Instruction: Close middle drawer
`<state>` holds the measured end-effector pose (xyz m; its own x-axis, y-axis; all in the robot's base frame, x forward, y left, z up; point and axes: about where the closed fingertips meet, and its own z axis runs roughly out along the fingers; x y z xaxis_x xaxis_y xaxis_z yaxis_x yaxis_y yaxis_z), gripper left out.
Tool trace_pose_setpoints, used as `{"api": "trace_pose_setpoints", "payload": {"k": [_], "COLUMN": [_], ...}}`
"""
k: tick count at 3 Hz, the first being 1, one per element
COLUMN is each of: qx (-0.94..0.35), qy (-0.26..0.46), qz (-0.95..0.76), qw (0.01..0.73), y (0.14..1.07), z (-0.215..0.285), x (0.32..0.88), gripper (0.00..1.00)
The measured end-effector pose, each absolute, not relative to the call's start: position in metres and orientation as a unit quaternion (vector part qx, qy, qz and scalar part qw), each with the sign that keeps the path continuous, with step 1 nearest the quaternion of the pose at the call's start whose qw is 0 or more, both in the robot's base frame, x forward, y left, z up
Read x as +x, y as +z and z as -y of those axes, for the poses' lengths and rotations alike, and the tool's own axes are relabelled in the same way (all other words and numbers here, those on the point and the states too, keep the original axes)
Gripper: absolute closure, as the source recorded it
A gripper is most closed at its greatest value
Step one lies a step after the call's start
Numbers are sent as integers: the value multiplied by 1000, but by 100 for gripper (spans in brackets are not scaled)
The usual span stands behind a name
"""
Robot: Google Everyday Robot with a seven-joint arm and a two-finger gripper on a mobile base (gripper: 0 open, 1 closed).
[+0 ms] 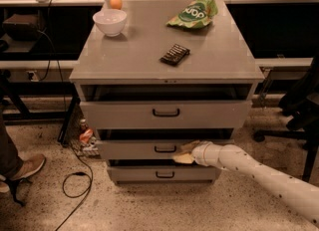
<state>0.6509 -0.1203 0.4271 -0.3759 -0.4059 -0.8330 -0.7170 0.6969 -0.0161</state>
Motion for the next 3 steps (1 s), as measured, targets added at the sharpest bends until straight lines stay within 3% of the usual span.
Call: {"api": "trace_pose_setpoints", "payload": {"k": [3], "qx": [-319], "qy": [160], "qz": [-817], "qw": [454], "y": [432], "z": [141], "x": [644], "gripper": [98]}}
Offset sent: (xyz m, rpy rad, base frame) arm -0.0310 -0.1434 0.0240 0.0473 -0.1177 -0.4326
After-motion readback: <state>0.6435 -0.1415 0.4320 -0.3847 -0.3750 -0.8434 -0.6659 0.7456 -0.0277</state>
